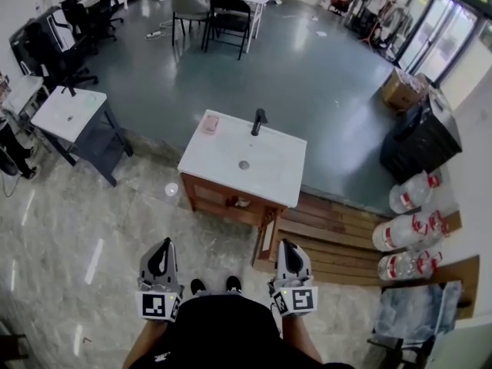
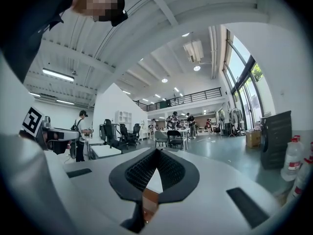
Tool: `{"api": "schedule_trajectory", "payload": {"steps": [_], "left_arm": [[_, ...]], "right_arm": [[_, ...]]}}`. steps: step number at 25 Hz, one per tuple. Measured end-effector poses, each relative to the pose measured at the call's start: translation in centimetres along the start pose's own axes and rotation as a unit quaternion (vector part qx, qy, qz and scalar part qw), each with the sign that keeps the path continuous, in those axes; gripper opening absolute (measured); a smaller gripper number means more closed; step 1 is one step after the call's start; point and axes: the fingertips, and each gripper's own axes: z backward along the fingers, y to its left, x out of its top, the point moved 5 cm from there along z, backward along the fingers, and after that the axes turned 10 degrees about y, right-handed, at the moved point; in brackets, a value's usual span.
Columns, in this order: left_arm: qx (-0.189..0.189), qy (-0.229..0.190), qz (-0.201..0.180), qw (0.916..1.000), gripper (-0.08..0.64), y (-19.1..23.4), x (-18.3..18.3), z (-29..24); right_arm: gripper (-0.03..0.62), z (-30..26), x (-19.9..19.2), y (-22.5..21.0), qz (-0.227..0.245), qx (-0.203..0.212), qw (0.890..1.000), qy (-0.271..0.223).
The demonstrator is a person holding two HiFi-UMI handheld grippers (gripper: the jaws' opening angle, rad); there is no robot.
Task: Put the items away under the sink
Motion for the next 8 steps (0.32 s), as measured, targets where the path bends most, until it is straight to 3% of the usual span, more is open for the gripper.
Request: {"api": "schedule_trajectory", "payload": {"steps": [8], "left_arm": [[-0.004,-0.003,0.031,0.9995,0.008,0.65,0.44,-0.68]], "right_arm": [[0.012,-0.1,0.65,0.1,-0.006,-0.007,1.0,-0.013]]}}
